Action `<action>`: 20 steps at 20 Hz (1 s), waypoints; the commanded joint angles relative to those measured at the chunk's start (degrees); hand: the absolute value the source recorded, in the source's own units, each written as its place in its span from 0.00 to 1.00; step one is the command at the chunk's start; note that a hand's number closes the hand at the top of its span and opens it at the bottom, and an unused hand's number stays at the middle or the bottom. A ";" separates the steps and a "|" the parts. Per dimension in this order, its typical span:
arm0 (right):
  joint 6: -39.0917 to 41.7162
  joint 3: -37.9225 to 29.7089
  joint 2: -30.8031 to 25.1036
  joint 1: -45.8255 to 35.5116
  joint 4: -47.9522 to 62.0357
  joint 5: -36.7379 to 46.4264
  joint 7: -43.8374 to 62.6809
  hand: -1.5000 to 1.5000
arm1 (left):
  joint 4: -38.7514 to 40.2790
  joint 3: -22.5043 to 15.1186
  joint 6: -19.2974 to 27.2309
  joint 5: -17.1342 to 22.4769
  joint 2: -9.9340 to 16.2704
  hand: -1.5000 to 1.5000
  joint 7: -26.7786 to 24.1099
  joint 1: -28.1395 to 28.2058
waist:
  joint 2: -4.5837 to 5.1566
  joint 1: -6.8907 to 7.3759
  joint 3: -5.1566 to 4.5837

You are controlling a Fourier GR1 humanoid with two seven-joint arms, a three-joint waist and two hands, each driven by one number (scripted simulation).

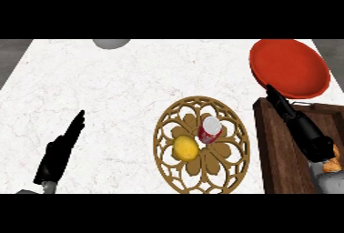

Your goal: Pick the can from the placemat and place it in the bowl

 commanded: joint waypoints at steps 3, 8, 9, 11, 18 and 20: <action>16.39 1.91 4.34 -7.78 5.04 -12.77 -4.49 1.00 | -4.33 2.70 2.93 -2.05 0.42 0.50 -0.08 -6.79 | 1.04 3.45 0.04; 10.54 -7.19 4.73 -18.31 17.16 -10.98 -8.23 1.00 | -6.01 5.69 4.50 -1.54 -0.32 0.50 1.28 -14.31 | 1.78 3.79 -0.06; 16.81 -9.04 5.52 -17.58 19.76 -18.05 -10.80 0.00 | -7.18 4.71 6.15 -3.06 -0.63 0.50 2.75 -14.11 | 1.52 3.42 0.03; 27.48 -8.71 4.90 -19.65 22.43 -22.29 -15.76 0.00 | -7.57 5.00 5.77 -2.78 -0.30 0.50 2.78 -14.05 | 1.75 4.59 0.13; 42.08 -5.05 -5.53 -26.99 29.06 -7.64 -31.04 0.00 | -7.76 4.37 7.07 -3.84 -2.11 0.50 6.31 -15.75 | 1.04 2.98 -0.14; 44.34 -4.02 -9.37 -28.96 29.43 -5.27 -31.48 0.00 | -7.75 4.96 6.87 -4.51 -1.07 0.50 6.20 -16.11 | 1.00 2.86 -0.17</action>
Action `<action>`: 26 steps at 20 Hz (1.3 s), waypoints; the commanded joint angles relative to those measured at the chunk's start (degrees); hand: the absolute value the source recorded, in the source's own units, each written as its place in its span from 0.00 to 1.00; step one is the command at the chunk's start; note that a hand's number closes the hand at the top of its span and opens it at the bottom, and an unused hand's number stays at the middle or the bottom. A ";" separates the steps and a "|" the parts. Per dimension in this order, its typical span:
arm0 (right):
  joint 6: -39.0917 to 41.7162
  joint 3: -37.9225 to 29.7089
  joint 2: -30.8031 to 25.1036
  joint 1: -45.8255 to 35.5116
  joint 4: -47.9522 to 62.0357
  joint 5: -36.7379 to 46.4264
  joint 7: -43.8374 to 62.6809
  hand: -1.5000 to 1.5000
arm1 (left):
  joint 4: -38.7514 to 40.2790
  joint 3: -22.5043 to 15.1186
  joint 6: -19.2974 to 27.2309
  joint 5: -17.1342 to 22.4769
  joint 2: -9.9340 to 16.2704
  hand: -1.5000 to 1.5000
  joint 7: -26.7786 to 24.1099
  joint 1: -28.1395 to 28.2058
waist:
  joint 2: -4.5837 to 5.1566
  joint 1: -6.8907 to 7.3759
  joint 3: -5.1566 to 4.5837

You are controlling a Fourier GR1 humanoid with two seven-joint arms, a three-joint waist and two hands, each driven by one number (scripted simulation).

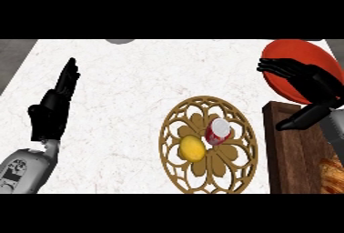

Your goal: Pick the can from the placemat and place it in the bowl

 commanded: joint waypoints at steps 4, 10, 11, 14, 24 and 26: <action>5.69 6.84 -5.66 -9.56 0.13 12.07 -4.31 0.00 | -1.33 1.63 -0.79 -0.25 1.62 0.50 2.67 -0.95 | -0.49 -0.45 -0.20; 1.29 16.41 -3.32 -14.01 -1.42 23.54 -3.56 0.00 | -2.96 1.80 -1.68 -0.41 1.81 0.50 3.43 1.17 | -0.64 -0.60 -0.24; 3.44 16.91 -4.63 -14.14 -1.89 23.53 -4.20 0.00 | -3.64 0.75 -0.22 -1.73 0.36 0.50 1.37 3.70 | -0.76 -0.98 -0.26; 3.95 19.76 -1.31 -16.57 -1.58 24.99 -2.28 0.00 | -2.92 1.37 -0.04 -2.02 -0.55 0.50 5.12 -0.24 | -0.79 -1.77 -0.26; 4.60 27.21 3.20 -17.87 -4.08 31.47 2.75 0.00 | -6.04 1.33 0.95 -5.12 -2.60 0.50 4.71 4.25 | -0.95 -2.09 -0.27; 3.96 29.13 0.44 -14.68 -6.33 34.84 1.42 0.00 | -3.68 4.11 -1.85 -4.06 -0.54 0.50 4.89 2.05 | -0.97 -2.66 -0.27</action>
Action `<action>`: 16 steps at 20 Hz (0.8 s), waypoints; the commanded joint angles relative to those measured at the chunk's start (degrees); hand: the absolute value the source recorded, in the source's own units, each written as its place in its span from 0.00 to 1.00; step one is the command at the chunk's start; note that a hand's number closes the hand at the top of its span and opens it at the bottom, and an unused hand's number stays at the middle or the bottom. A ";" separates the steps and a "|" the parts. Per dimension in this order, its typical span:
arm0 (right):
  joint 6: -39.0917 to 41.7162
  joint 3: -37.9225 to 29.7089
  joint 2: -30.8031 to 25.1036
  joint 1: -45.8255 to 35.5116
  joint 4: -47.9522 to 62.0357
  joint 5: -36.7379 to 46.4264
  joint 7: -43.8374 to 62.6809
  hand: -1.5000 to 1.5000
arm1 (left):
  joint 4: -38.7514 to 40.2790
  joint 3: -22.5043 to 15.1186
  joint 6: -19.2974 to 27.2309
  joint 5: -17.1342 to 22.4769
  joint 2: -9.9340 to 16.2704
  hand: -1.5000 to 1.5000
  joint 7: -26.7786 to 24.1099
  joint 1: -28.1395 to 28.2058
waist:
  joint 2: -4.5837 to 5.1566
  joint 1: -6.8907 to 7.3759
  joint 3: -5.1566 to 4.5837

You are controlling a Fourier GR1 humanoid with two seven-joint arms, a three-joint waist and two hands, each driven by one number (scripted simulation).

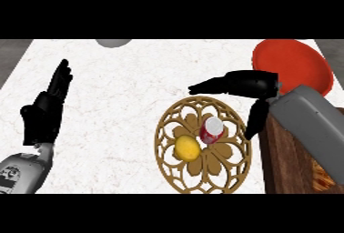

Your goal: Pick the can from the placemat and place it in the bowl

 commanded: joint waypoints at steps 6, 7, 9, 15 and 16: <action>1.06 3.80 3.90 2.39 1.64 10.95 1.63 0.00 | 0.99 2.67 -2.45 -1.55 -1.52 0.50 -1.63 0.85 | 0.00 -0.24 0.00; 0.90 3.81 6.25 1.91 3.34 11.59 1.22 0.00 | 0.36 3.13 -2.96 -0.97 -1.84 0.50 -0.86 1.27 | 0.02 -0.08 0.01; -2.44 2.63 5.97 2.77 7.51 14.50 -4.33 0.00 | -1.15 1.70 -1.63 -3.36 -3.84 0.50 -0.12 2.30 | 0.06 -0.06 0.02; -3.72 2.79 10.44 4.04 11.24 18.57 -4.31 0.00 | 0.28 6.56 -6.82 -1.66 -1.41 0.50 -0.31 0.57 | 0.11 0.03 0.02; -2.86 0.79 11.87 4.69 8.37 19.03 -1.61 0.00 | 0.71 5.06 -4.71 -4.27 -4.72 0.50 -0.55 0.48 | -0.01 -0.34 0.01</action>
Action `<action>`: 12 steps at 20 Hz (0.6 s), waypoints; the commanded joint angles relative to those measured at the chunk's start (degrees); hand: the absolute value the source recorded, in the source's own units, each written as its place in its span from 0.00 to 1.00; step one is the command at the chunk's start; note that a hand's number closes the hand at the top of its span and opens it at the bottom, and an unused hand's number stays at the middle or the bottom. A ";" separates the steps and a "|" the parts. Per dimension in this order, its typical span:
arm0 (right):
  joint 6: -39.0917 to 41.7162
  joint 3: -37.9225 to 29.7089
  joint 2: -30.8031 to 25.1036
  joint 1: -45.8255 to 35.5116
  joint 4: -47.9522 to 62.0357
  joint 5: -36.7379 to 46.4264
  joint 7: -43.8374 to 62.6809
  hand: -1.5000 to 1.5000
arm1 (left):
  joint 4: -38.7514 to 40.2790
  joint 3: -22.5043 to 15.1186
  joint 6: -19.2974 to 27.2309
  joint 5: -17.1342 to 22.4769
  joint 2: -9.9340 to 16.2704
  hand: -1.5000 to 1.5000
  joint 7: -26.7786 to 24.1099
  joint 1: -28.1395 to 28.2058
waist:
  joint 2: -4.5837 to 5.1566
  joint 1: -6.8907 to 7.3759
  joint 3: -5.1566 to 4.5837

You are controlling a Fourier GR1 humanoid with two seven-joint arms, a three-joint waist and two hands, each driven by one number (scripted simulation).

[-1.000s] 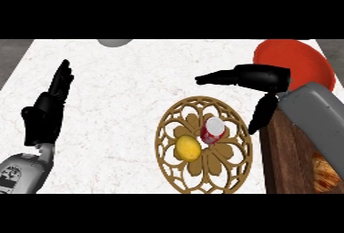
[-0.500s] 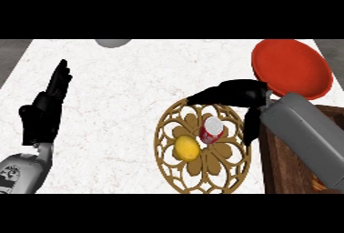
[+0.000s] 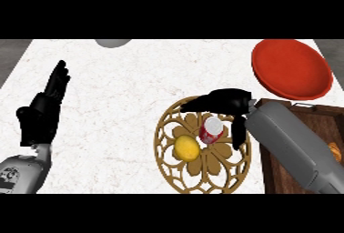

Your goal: Pick the can from the placemat and place it in the bowl

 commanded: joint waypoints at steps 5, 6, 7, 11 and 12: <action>-1.43 -1.34 5.63 2.16 5.01 6.74 -4.21 0.00 | 2.18 2.19 -1.75 -2.37 -2.51 0.50 1.52 -2.34 | -0.01 -0.14 0.00; -1.70 -2.06 5.58 -0.63 9.84 7.83 -6.95 0.00 | -0.47 2.39 -2.07 -2.56 -2.10 0.50 0.46 -0.75 | 0.04 0.20 0.01; -2.36 -1.86 8.92 -0.63 8.91 8.15 -4.12 0.00 | 0.00 1.99 -0.97 -3.18 -3.50 0.50 2.13 -2.11 | 0.02 0.10 0.01; -8.35 0.19 7.63 -0.12 9.28 13.06 -10.63 1.00 | 0.65 2.01 -2.74 -3.81 -3.42 0.50 2.30 -2.40 | 0.06 0.08 0.01; -9.64 -0.55 8.55 -1.82 13.58 13.51 -13.17 1.00 | 0.65 2.48 -2.83 -3.60 -3.69 0.50 2.18 -2.61 | 0.14 0.32 0.02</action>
